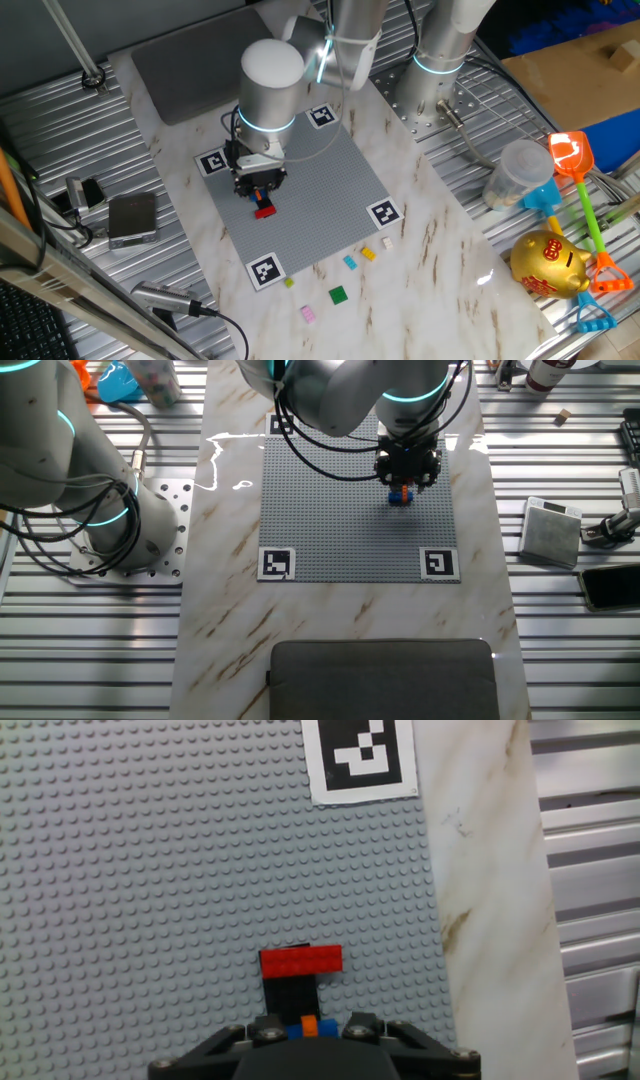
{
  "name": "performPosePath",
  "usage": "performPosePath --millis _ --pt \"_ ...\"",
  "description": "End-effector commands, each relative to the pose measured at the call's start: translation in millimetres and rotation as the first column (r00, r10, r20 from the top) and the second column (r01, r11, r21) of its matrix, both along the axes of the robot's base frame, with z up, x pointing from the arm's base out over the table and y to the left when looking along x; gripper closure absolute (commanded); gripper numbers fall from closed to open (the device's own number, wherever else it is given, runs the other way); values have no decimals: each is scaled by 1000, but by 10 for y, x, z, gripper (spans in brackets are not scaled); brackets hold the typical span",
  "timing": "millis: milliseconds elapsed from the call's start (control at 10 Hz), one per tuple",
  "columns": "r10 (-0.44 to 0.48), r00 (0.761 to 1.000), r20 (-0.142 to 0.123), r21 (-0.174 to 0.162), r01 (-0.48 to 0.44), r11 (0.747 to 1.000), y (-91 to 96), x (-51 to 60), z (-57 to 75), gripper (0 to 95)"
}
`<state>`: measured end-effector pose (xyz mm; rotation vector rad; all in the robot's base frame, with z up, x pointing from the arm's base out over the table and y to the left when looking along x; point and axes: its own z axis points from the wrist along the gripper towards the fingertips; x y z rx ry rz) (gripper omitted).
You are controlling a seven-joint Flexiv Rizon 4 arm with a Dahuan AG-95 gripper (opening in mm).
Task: Build with small Lego blocks
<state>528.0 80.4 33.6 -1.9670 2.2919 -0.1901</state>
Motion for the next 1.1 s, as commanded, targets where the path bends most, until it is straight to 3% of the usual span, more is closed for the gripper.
performPosePath --millis 100,200,400,500,700,1000,1100 --pt "-16 1000 -18 1 16 1000 4 -58 217 570" --pt "-30 999 -19 -3 30 1000 -27 -66 296 760" --pt "-22 999 -29 -16 21 1000 -163 -62 403 760" --pt "-13 999 -30 -10 13 1000 -314 -51 456 950" --pt "-3 999 -32 0 3 1000 -562 -47 516 950" --pt "-59 995 -78 8 60 998 -862 -39 477 950" --pt "-80 990 -114 5 81 997 -1026 -34 437 950"
